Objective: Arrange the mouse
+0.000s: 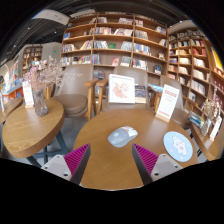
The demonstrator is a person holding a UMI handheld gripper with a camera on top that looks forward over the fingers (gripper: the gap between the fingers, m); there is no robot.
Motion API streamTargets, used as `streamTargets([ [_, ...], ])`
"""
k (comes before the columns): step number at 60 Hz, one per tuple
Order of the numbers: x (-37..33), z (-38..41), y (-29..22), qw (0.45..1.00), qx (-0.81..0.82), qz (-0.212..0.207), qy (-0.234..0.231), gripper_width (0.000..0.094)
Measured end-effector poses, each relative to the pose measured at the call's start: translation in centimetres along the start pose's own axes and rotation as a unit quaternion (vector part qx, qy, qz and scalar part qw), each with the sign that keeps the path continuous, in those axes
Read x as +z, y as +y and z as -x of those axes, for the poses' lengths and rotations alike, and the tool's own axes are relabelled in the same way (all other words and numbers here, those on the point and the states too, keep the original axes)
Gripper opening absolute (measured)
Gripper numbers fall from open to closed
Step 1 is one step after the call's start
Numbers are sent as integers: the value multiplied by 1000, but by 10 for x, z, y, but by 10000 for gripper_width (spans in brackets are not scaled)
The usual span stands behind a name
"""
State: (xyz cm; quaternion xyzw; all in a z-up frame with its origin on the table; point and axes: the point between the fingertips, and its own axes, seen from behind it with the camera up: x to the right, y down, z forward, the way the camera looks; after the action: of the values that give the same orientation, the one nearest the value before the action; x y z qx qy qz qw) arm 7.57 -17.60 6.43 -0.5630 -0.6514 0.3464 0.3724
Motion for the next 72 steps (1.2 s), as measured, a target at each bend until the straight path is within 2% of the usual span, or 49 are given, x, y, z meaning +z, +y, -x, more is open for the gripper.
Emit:
streamTargets([
  [27, 87, -16, 11, 999, 19, 32, 0, 851],
  [36, 114, -15, 19, 998, 32, 61, -4, 853],
  [72, 195, -25, -20, 997, 36, 72, -4, 839],
])
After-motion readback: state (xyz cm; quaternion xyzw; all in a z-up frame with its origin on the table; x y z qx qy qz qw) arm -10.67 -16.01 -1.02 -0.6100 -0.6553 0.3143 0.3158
